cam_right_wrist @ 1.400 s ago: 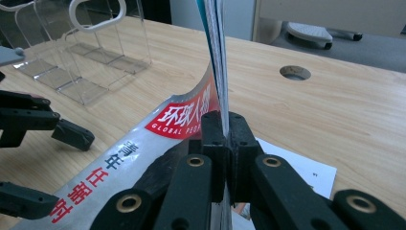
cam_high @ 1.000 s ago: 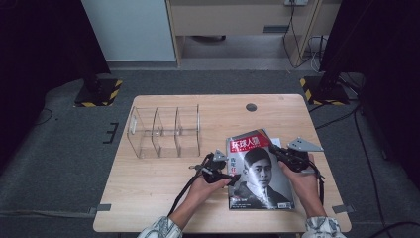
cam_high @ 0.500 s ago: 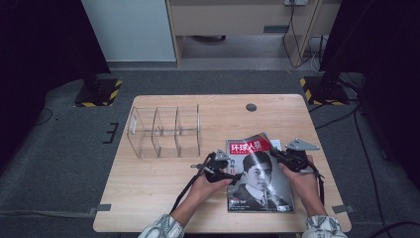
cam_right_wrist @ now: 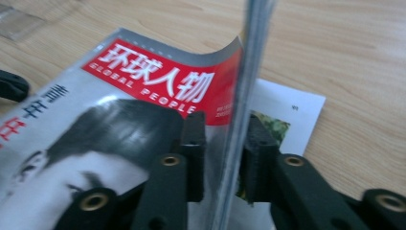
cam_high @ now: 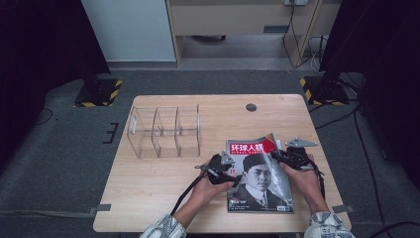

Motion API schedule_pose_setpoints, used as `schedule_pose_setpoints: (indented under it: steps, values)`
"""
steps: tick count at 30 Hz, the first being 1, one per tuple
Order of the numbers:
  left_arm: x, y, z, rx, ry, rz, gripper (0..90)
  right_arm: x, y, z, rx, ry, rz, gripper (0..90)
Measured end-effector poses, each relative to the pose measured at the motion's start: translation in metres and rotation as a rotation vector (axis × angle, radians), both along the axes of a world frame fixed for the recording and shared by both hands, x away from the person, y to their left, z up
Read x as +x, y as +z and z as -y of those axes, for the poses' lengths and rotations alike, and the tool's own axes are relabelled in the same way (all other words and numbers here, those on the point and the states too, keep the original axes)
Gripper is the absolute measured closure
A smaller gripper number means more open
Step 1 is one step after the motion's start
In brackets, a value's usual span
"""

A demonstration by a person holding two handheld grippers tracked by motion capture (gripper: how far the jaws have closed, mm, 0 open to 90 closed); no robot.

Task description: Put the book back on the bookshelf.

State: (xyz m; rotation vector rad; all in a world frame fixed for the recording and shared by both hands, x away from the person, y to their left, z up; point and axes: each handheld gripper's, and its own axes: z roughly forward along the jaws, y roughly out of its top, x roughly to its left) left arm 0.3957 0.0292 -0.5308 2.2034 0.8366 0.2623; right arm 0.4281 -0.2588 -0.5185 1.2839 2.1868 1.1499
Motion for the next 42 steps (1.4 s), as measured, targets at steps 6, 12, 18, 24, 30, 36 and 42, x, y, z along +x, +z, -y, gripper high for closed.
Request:
schedule_pose_setpoints:
  steps: [6, 12, 18, 24, 30, 36, 42]
  values:
    - [0.0, 0.0, 0.0, -0.001, 0.008, 0.005, 27.0, 0.011, -0.007, 0.004, -0.017, -0.007, -0.039, 56.8]
    - [0.0, 0.0, 0.0, 0.0, 0.006, 0.008, 27.3, 0.026, -0.009, 0.001, -0.045, 0.003, -0.056, 47.3]
    - [0.0, -0.001, -0.001, -0.002, 0.004, 0.012, 27.3, 0.036, -0.014, -0.001, -0.041, 0.005, -0.054, 41.9]
    - [-0.001, -0.001, -0.001, -0.005, 0.008, 0.015, 27.7, 0.036, -0.014, -0.005, -0.045, 0.026, -0.043, 45.2]
    - [-0.001, -0.001, -0.001, -0.008, 0.008, 0.017, 27.8, 0.03, -0.011, -0.01, -0.01, 0.089, -0.028, 55.0]
    - [-0.001, -0.001, -0.002, -0.016, 0.013, 0.017, 28.9, 0.028, -0.011, -0.014, -0.022, 0.054, -0.025, 64.1]
    - [-0.003, -0.003, -0.004, -0.038, 0.032, 0.028, 30.9, 0.025, -0.009, -0.019, -0.048, 0.027, -0.002, 80.5]
